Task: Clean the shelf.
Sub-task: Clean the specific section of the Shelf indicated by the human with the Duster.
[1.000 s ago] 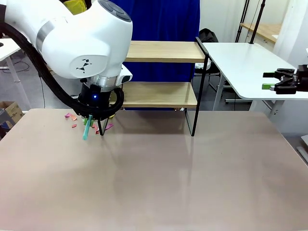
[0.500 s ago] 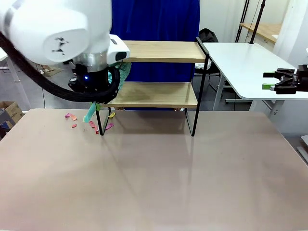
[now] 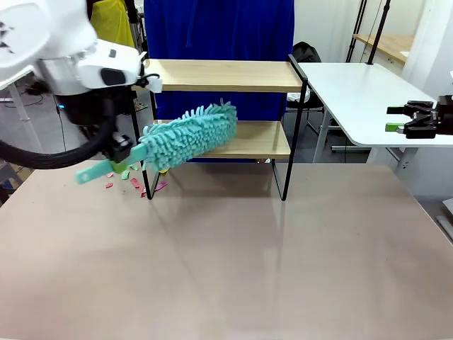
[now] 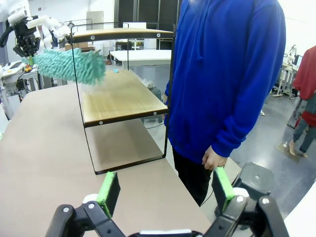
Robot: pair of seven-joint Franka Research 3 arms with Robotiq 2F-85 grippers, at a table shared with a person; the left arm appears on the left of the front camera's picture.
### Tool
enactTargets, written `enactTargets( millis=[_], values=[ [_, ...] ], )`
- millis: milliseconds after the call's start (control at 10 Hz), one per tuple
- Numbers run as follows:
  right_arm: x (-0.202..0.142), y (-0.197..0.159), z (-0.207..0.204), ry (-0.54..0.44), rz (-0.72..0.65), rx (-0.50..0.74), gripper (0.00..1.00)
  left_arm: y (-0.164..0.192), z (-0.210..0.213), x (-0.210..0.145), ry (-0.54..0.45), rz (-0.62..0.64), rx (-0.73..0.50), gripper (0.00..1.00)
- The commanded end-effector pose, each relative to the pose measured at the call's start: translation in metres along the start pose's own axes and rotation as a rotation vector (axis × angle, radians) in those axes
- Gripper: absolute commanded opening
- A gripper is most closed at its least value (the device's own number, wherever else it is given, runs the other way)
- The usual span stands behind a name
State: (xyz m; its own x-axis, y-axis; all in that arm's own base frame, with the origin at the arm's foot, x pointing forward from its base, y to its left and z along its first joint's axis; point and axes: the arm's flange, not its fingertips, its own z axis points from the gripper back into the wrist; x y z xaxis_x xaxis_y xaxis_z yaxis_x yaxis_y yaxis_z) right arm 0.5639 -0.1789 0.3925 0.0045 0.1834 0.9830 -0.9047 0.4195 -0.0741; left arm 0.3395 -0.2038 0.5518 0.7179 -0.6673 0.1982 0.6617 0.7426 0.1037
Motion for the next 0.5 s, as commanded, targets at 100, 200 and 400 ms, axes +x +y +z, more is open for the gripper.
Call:
enactTargets(
  millis=[100, 200, 400],
  values=[
    [0.003, 0.0, -0.002, -0.001, 0.006, 0.002, 1.0, 0.016, 0.022, -0.041, 0.009, -0.252, -0.029, 0.13],
    [0.003, 0.0, -0.002, -0.001, 0.006, 0.002, 1.0, 0.021, 0.028, -0.054, -0.008, -0.343, -0.035, 0.13],
    [0.003, 0.0, -0.002, -0.001, 0.006, 0.002, 1.0, 0.028, 0.051, -0.078, -0.034, -0.468, -0.015, 0.13]
  ],
)
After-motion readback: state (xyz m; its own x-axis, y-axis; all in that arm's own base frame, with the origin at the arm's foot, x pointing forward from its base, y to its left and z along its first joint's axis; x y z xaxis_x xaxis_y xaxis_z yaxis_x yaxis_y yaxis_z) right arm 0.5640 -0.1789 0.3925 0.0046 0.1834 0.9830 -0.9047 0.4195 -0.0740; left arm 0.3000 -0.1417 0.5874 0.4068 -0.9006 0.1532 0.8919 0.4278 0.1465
